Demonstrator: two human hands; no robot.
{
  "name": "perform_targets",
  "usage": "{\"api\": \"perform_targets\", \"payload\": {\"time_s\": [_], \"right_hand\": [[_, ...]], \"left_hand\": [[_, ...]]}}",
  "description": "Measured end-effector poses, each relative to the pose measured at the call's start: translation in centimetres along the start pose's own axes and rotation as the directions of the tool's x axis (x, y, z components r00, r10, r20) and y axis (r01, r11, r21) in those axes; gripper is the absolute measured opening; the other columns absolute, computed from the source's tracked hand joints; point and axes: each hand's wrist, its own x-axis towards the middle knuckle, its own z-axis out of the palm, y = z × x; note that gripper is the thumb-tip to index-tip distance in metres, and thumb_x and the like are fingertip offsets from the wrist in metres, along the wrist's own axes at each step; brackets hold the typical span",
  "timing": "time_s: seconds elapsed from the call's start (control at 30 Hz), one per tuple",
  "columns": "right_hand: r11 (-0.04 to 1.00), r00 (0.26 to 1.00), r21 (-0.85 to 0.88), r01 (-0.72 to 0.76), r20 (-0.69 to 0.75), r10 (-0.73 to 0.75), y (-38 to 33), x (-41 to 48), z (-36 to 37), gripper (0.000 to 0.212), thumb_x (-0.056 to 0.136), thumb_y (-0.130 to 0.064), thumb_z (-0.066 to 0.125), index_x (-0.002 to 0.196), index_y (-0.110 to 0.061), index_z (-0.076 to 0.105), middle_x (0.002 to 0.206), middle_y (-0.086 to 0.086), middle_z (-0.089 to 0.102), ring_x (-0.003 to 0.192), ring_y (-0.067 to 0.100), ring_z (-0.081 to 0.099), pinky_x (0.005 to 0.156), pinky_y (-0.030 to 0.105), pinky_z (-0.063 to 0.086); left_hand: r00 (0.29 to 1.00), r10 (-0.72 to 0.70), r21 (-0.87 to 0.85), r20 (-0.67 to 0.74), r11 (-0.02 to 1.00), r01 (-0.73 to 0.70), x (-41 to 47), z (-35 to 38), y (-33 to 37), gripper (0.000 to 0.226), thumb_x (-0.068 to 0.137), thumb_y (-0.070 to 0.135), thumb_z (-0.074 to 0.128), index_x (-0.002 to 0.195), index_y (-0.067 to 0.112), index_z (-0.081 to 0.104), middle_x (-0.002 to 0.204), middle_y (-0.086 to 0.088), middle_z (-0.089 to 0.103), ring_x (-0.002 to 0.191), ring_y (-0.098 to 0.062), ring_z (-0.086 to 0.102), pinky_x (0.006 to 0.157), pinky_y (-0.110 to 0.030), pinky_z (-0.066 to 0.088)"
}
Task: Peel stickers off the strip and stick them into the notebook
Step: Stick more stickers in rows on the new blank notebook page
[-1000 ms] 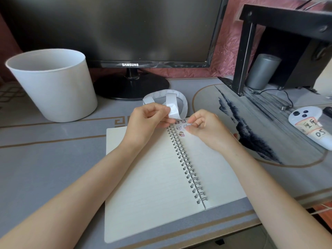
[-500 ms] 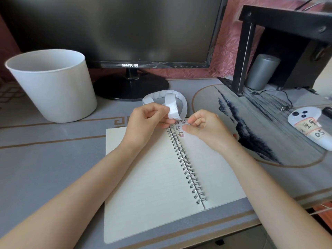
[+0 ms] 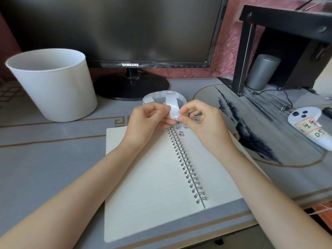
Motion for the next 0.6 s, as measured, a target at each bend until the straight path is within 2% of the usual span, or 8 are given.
{"api": "perform_targets", "payload": {"time_s": [0.1, 0.27, 0.43, 0.6], "right_hand": [[0.995, 0.999, 0.099, -0.031, -0.035, 0.034, -0.10, 0.17, -0.15, 0.011, 0.078, -0.016, 0.074, 0.079, -0.026, 0.068, 0.073, -0.016, 0.066, 0.066, 0.000, 0.054, 0.065, 0.015, 0.037], [0.971, 0.997, 0.238, -0.027, -0.064, 0.043, -0.29, 0.30, -0.37, 0.014, 0.078, -0.008, 0.073, 0.083, -0.021, 0.070, 0.075, -0.013, 0.067, 0.068, 0.004, 0.056, 0.067, 0.017, 0.044], [0.973, 0.997, 0.224, -0.048, -0.050, 0.061, -0.23, 0.29, -0.31, 0.013, 0.079, -0.008, 0.072, 0.084, -0.021, 0.071, 0.074, -0.014, 0.067, 0.064, -0.001, 0.054, 0.064, 0.014, 0.043], [0.981, 0.998, 0.189, -0.049, -0.037, 0.057, -0.30, 0.22, -0.18, 0.011, 0.080, -0.010, 0.072, 0.083, -0.020, 0.072, 0.072, -0.014, 0.067, 0.064, 0.002, 0.053, 0.063, 0.020, 0.045]], "left_hand": [[0.999, 0.005, -0.002, 0.035, 1.000, -0.005, -0.05, 0.08, 0.12, 0.016, 0.095, 0.014, 0.055, 0.090, 0.002, 0.064, 0.085, -0.012, 0.070, 0.077, -0.023, 0.072, 0.068, -0.028, 0.058], [0.997, 0.020, -0.015, 0.079, 1.000, -0.019, -0.11, 0.10, 0.17, 0.014, 0.094, 0.014, 0.056, 0.088, 0.006, 0.066, 0.080, -0.003, 0.072, 0.079, -0.020, 0.072, 0.070, -0.027, 0.058], [0.996, 0.039, 0.014, 0.086, 0.999, -0.041, -0.07, 0.05, -0.10, 0.007, 0.089, 0.007, 0.061, 0.090, 0.002, 0.067, 0.078, -0.008, 0.073, 0.078, -0.018, 0.072, 0.072, -0.024, 0.057], [0.996, 0.045, 0.014, 0.077, 0.999, -0.046, -0.03, 0.00, -0.20, 0.010, 0.089, 0.007, 0.061, 0.093, 0.000, 0.067, 0.079, -0.008, 0.073, 0.076, -0.017, 0.072, 0.071, -0.024, 0.057]]}}
